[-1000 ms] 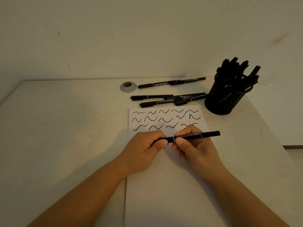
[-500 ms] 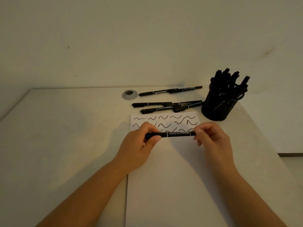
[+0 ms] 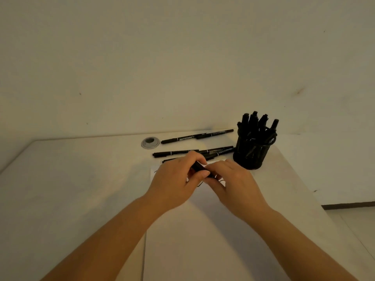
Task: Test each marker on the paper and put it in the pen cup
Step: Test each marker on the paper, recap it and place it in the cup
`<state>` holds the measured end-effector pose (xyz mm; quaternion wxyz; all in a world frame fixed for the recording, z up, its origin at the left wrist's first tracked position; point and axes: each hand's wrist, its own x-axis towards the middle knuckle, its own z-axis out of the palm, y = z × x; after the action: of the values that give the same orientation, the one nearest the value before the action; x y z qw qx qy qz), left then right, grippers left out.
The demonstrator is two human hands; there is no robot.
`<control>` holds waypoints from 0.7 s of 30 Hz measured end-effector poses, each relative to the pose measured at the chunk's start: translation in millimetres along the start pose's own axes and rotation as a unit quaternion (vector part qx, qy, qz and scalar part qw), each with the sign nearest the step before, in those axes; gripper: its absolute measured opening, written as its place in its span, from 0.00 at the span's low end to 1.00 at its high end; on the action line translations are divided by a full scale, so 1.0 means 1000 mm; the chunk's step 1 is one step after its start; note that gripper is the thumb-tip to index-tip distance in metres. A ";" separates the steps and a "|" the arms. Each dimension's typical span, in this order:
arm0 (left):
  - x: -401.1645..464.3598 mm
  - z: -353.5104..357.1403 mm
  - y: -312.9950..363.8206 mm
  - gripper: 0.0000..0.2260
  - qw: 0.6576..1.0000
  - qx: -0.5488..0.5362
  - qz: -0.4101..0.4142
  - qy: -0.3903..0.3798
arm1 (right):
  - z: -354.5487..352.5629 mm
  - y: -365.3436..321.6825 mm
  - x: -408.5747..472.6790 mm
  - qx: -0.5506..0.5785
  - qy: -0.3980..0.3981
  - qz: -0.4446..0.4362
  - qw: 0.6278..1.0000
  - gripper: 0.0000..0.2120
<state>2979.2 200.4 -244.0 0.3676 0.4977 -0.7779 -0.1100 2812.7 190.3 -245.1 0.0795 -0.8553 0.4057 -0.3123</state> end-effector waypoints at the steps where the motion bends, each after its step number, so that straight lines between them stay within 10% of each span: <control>1: 0.006 0.000 0.001 0.08 1.000 -0.017 -0.004 0.005 | -0.005 0.003 0.003 0.001 0.004 0.009 1.000 0.07; 5: 0.031 0.007 -0.005 0.07 0.994 -0.096 -0.052 0.015 | -0.028 0.020 0.016 0.025 0.062 0.080 0.995 0.07; 12: 0.064 0.041 -0.045 0.07 0.980 0.113 -0.110 -0.123 | -0.073 0.055 0.037 0.182 0.260 0.193 0.928 0.12; 21: 0.083 0.072 -0.066 0.13 0.960 0.246 -0.061 -0.121 | -0.074 0.089 0.035 0.110 0.292 0.170 0.935 0.29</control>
<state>2956.3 83.4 -291.6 0.1294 0.6022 -0.7878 0.0031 2728.2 114.3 -204.9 0.1030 -0.6305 0.5140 -0.5724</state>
